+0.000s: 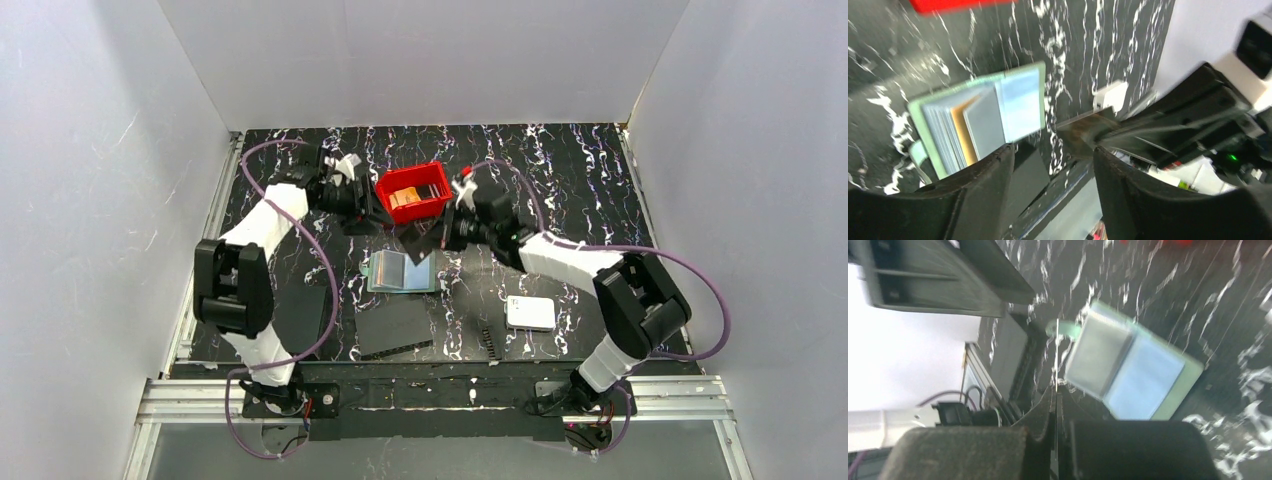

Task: Put the credit cards into the card holder
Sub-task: Insert the credit card into the card holder.

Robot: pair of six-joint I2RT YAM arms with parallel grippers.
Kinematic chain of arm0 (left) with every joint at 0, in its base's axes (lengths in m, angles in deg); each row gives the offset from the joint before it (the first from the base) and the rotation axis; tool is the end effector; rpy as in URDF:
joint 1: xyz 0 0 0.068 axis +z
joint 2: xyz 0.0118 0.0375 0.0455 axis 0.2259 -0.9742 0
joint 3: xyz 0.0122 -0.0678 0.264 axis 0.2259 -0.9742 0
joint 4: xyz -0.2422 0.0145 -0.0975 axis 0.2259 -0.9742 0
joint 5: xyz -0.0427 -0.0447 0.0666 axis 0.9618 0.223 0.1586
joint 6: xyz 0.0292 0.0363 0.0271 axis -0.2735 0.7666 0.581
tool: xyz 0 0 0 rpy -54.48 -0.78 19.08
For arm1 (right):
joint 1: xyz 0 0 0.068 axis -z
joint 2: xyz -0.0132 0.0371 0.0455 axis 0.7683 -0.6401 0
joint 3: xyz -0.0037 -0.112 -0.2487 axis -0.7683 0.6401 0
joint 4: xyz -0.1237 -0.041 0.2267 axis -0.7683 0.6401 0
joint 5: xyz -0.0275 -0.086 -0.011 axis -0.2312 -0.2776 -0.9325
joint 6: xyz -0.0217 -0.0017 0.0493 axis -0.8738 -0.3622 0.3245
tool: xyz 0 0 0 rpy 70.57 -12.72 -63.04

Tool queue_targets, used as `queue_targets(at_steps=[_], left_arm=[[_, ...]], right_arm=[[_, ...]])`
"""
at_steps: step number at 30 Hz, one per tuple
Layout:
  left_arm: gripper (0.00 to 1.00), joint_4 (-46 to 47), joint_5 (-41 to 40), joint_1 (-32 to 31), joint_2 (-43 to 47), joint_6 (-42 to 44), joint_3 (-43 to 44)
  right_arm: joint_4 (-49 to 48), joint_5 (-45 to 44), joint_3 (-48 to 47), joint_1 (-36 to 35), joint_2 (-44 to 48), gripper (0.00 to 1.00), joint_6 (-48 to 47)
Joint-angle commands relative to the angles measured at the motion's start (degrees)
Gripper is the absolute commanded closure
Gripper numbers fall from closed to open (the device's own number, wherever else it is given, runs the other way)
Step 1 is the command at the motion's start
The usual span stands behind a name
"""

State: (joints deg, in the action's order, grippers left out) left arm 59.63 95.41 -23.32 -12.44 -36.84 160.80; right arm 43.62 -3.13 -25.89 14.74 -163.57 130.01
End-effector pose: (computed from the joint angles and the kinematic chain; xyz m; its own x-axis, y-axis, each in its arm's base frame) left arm 0.3731 -0.0915 0.2528 -0.9373 -0.1709 -0.3037 0.1201 0.6596 -0.7420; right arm 0.2915 0.2245 0.2431 -0.7977 0.2145 -0.5636 -0.3817 0.5441 0.7472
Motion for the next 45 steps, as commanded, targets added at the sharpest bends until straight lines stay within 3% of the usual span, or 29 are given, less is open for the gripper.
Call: queue_targets(at_steps=[1, 3, 7, 24, 45], left_arm=[[0.47, 1.4, 6.8, -2.4, 4.2, 5.3, -9.7], [0.60, 1.6, 6.4, -3.3, 3.3, 6.6, -11.6], [0.73, 1.6, 4.3, -3.4, 0.9, 8.3, -13.7], [0.80, -4.2, -7.7, -3.5, -6.2, 12.3, -13.4], [0.85, -4.7, -8.9, -3.5, -7.1, 13.0, -13.7]], right_arm=[[-18.9, -3.7, 11.0, -3.3, 0.1, 0.99, 7.9], [-25.7, -1.4, 14.0, -3.5, -1.7, 0.99, 10.9], [-33.8, -0.1, 18.5, -3.5, -3.3, 0.99, 12.6], [-45.1, 5.0, 21.1, -1.1, -13.7, 0.99, 17.0], [-41.8, 5.6, 17.5, -0.9, -17.8, 0.99, 15.9]])
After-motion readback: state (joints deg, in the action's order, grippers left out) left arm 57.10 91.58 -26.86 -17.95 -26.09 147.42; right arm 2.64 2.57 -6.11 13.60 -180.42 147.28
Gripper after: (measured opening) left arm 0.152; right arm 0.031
